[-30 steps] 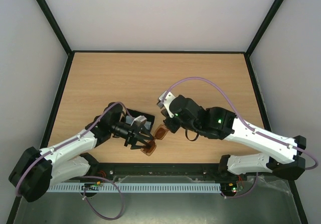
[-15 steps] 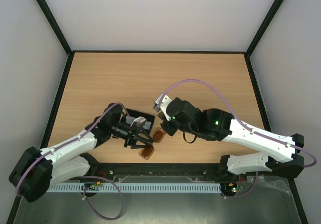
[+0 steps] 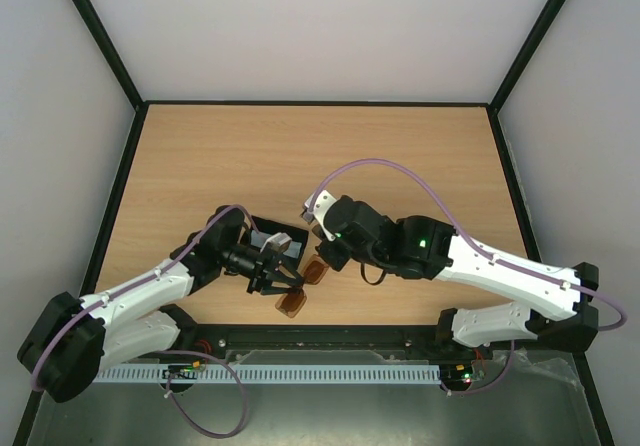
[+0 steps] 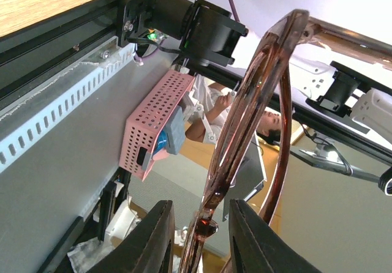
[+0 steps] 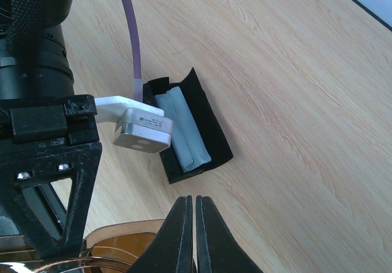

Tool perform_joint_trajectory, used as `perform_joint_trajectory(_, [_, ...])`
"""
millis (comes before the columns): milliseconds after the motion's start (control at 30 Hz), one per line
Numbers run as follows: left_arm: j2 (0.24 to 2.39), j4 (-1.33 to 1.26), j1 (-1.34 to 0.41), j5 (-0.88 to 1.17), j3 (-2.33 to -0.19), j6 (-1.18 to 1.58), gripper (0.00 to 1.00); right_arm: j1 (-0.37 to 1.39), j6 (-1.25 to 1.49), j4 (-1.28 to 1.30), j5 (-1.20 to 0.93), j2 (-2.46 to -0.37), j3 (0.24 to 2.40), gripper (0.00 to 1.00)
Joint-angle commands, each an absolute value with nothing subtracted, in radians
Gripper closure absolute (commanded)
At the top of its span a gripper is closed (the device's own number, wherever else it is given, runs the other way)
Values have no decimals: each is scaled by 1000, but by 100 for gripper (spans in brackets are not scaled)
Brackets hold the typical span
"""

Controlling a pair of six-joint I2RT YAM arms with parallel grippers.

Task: Organize the sunglasses
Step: Fold the sunglasses.

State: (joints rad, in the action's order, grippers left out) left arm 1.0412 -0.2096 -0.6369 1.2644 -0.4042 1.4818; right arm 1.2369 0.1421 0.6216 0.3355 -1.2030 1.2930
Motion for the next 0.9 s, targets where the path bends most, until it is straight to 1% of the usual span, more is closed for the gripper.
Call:
perform_joint_trajectory(0, [1040,-101,-644,1301,-400,1613,72,1244,151,595,365,-1217,1302,99])
perform_joint_trajectory(100, [1038,-100,-644,1303,-402,1613,72,1244,154,592,372,-1222,1300,99])
perform_joint_trajectory(233, [1036,-94,-644,1301,-397,1605,79,1244,160,583,365,-1216,1297,99])
perform_joint_trajectory(367, [1039,-91,-644,1300,-400,1602,80,1244,165,578,347,-1208,1302,99])
perform_joint_trajectory(467, [1043,-95,-644,1297,-403,1600,90,1244,166,575,339,-1203,1305,99])
perform_joint_trajectory(567, [1050,-102,-645,1296,-406,1604,98,1244,167,573,328,-1200,1305,99])
perform_joint_trajectory(767, [1061,-137,-645,1295,-412,1628,98,1244,167,565,319,-1192,1300,99])
perform_joint_trajectory(867, [1063,-153,-644,1294,-411,1639,93,1244,167,565,320,-1190,1298,99])
